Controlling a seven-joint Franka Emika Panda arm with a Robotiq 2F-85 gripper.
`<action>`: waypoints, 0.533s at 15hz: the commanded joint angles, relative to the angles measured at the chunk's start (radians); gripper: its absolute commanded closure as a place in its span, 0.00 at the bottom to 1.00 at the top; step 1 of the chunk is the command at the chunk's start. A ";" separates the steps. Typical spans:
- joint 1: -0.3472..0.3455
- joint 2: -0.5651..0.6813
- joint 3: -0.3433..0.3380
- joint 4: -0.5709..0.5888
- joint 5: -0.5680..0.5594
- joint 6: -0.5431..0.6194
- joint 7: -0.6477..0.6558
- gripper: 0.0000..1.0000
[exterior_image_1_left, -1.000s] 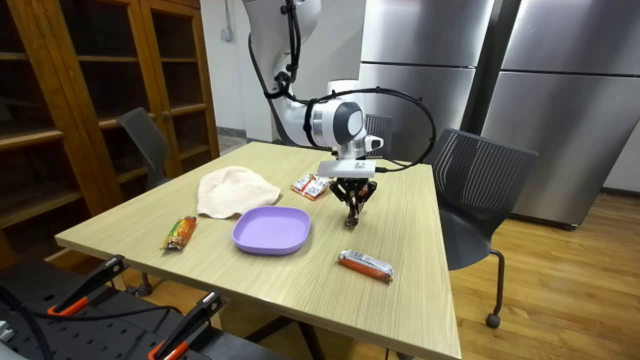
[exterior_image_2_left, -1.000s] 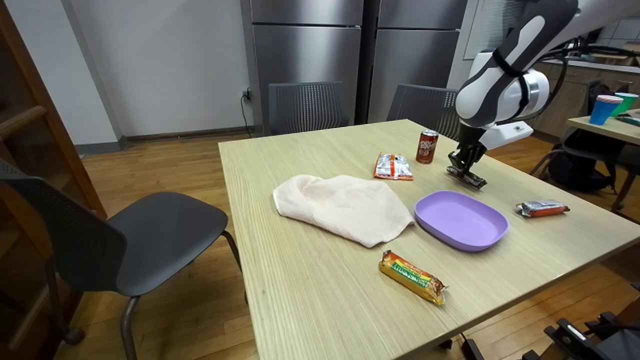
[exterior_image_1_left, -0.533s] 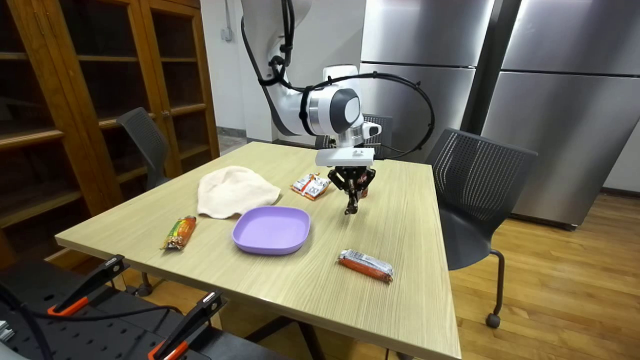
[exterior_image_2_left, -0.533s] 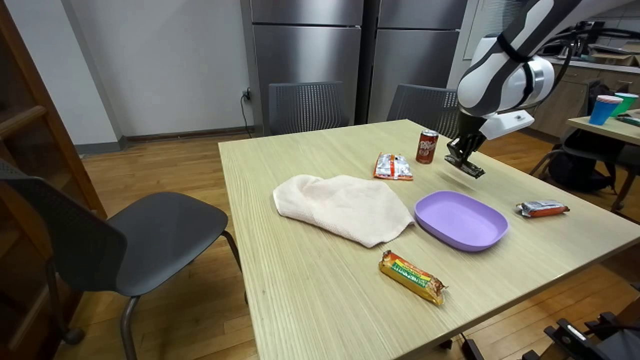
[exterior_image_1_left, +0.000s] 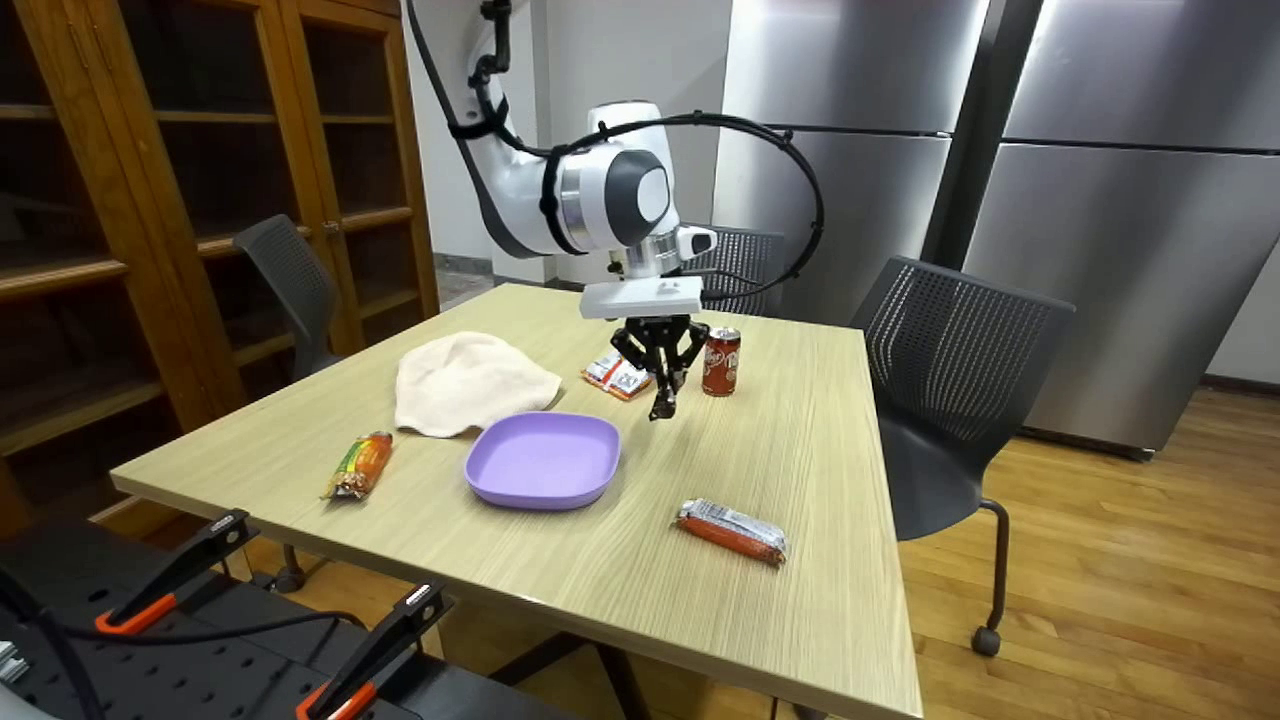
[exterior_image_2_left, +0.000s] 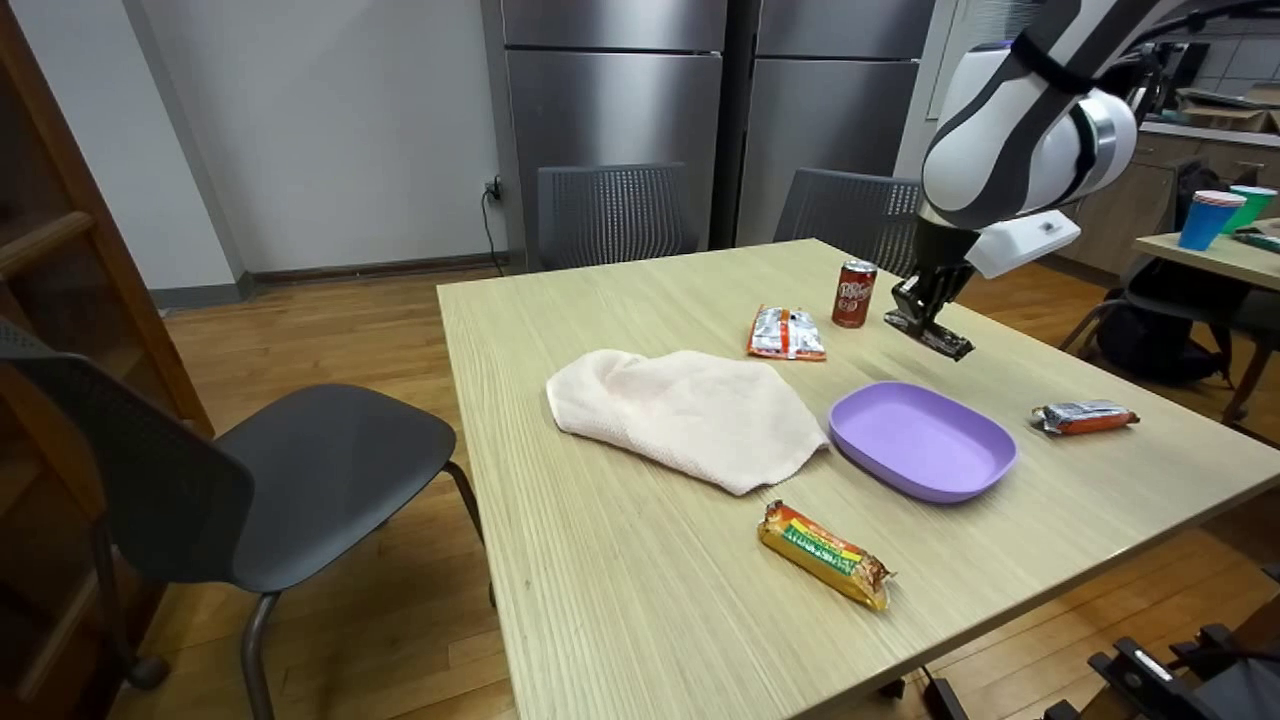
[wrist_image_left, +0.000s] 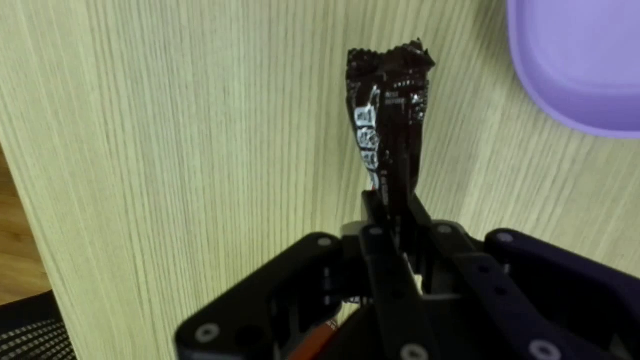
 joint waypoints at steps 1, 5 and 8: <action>0.090 -0.110 -0.064 -0.153 -0.059 0.047 0.086 0.97; 0.181 -0.147 -0.121 -0.231 -0.105 0.061 0.172 0.97; 0.221 -0.155 -0.139 -0.262 -0.124 0.059 0.212 0.97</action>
